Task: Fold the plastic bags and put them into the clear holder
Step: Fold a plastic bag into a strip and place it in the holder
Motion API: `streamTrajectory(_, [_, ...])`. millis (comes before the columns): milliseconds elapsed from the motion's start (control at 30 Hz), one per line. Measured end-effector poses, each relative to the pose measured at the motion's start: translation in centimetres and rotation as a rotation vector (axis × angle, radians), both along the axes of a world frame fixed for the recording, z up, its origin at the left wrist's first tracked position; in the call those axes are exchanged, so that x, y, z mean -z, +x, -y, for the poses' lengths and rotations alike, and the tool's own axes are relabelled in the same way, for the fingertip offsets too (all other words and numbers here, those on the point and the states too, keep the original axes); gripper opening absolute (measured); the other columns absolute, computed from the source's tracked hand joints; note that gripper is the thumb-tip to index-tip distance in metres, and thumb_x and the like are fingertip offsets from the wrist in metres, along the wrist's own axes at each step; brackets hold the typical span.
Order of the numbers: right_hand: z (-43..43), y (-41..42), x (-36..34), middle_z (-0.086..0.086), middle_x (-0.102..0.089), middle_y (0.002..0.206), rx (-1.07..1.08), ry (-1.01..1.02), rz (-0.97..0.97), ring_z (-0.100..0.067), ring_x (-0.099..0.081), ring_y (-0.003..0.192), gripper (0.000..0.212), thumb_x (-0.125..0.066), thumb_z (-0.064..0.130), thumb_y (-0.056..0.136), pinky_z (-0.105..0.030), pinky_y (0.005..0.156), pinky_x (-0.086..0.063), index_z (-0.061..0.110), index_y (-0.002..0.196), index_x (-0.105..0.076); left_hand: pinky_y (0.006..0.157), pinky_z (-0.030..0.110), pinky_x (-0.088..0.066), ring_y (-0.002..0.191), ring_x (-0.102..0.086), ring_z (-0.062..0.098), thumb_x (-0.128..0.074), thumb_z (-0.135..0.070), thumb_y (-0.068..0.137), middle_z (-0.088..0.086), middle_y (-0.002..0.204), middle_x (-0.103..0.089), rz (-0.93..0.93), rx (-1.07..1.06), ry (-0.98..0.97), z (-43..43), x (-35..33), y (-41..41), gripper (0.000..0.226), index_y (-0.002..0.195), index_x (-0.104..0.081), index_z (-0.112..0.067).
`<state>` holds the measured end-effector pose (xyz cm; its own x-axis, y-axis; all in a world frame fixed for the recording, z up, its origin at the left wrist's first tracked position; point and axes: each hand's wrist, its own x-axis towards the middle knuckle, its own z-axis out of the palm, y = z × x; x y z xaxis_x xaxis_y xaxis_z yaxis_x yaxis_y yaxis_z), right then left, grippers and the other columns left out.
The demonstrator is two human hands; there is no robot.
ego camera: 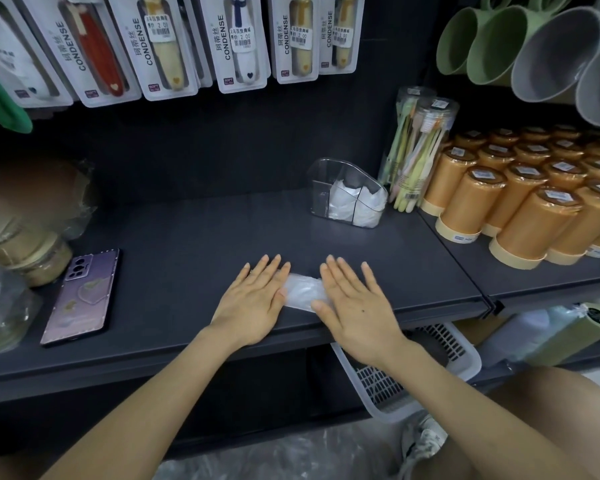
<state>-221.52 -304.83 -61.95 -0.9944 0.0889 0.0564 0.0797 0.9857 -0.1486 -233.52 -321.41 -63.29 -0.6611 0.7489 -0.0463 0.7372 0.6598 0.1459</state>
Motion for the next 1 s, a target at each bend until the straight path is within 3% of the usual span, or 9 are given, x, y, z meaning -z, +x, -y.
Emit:
streamTrajectory(133, [0.7, 0.5, 1.5, -0.002, -0.012, 0.16, -0.049, -0.007, -0.009, -0.011, 0.004, 0.145, 0.097, 0.024, 0.069, 0.081, -0.04, 0.116, 0.011, 0.011, 0.151, -0.011, 0.119, 0.029, 0.012, 0.146, 0.014, 0.008, -0.007, -0.037, 0.104, -0.006, 0.161, 0.009, -0.007, -0.022, 0.014, 0.0, -0.5, 0.3, 0.051, 0.153, 0.005, -0.026])
streamTrajectory(267, [-0.9, 2.3, 0.8, 0.009, 0.006, 0.157, -0.04, -0.012, 0.064, -0.004, 0.013, 0.144, 0.104, 0.036, 0.07, 0.07, -0.039, 0.117, 0.014, 0.019, 0.152, 0.0, 0.118, 0.029, 0.013, 0.146, 0.014, 0.008, -0.011, -0.034, 0.105, -0.006, 0.161, 0.008, -0.005, -0.02, 0.013, 0.0, -0.5, 0.5, 0.051, 0.153, 0.004, -0.026])
streamTrajectory(367, [-1.0, 2.5, 0.0, 0.002, -0.028, 0.154, 0.159, -0.096, -0.101, -0.016, -0.026, 0.144, 0.089, 0.008, 0.063, 0.088, -0.043, 0.119, -0.014, 0.013, 0.145, -0.039, 0.117, 0.027, 0.014, 0.146, 0.014, 0.008, 0.0, -0.041, 0.101, -0.006, 0.161, 0.008, -0.011, -0.018, -0.001, 0.0, -0.4, 0.4, 0.055, 0.153, 0.003, -0.026])
streamTrajectory(433, [-0.5, 2.0, 0.4, -0.009, -0.068, 0.112, 0.375, -0.078, -0.387, -0.033, -0.063, 0.101, 0.06, -0.028, 0.049, 0.093, -0.044, 0.089, -0.046, 0.009, 0.1, -0.073, 0.116, 0.027, 0.015, 0.146, 0.014, 0.008, 0.016, -0.049, 0.086, -0.006, 0.161, 0.008, -0.022, -0.011, 0.007, 0.1, -0.2, 0.4, 0.072, 0.153, 0.004, -0.025])
streamTrajectory(533, [1.2, 0.6, 0.5, -0.007, -0.061, 0.071, 0.555, -0.05, -0.416, -0.032, -0.057, 0.066, 0.042, -0.046, 0.044, 0.077, -0.037, 0.063, -0.045, 0.011, 0.066, -0.07, 0.116, 0.027, 0.015, 0.146, 0.014, 0.008, 0.022, -0.05, 0.076, -0.006, 0.161, 0.009, -0.02, -0.008, 0.003, 0.1, -0.1, 0.3, 0.083, 0.153, 0.005, -0.024])
streamTrajectory(667, [2.2, -0.7, 0.1, -0.005, -0.065, 0.089, 0.731, -0.285, -0.258, -0.032, -0.058, 0.088, 0.015, -0.067, 0.032, 0.078, -0.038, 0.078, -0.041, 0.018, 0.08, -0.074, 0.116, 0.025, 0.013, 0.147, 0.011, 0.007, 0.002, -0.047, 0.096, -0.005, 0.161, 0.006, 0.031, -0.037, 0.034, 0.2, -0.4, 0.3, 0.063, 0.153, 0.003, -0.021])
streamTrajectory(767, [1.9, -0.9, 0.0, 0.001, -0.069, 0.088, 0.738, -0.407, -0.333, -0.027, -0.061, 0.089, 0.007, -0.064, 0.022, 0.083, -0.034, 0.081, -0.036, 0.021, 0.081, -0.071, 0.116, 0.02, 0.002, 0.148, 0.0, 0.008, -0.033, -0.036, 0.104, -0.004, 0.161, -0.008, 0.28, -0.144, 0.329, 0.7, -1.2, 0.3, 0.056, 0.153, -0.011, -0.022])
streamTrajectory(867, [1.6, -0.5, -0.2, 0.005, -0.071, 0.088, 0.68, -0.442, -0.38, -0.023, -0.064, 0.089, 0.007, -0.063, 0.023, 0.087, -0.031, 0.083, -0.034, 0.02, 0.092, -0.066, 0.112, 0.019, -0.01, 0.147, -0.01, 0.007, -0.043, -0.034, 0.101, -0.006, 0.157, -0.023, 0.53, -0.28, 0.612, 1.3, -2.1, 0.2, 0.05, 0.149, -0.03, -0.027])
streamTrajectory(1000, [1.6, -0.3, -0.1, -0.007, -0.067, 0.093, 0.725, -0.233, -0.352, -0.031, -0.06, 0.092, 0.035, -0.064, 0.044, 0.085, -0.037, 0.08, -0.04, 0.012, 0.098, -0.069, 0.115, 0.02, -0.002, 0.147, -0.011, 0.01, -0.036, -0.031, 0.104, -0.004, 0.157, -0.026, 0.226, -0.139, 0.402, 1.5, -1.6, -0.1, 0.044, 0.147, -0.035, -0.024])
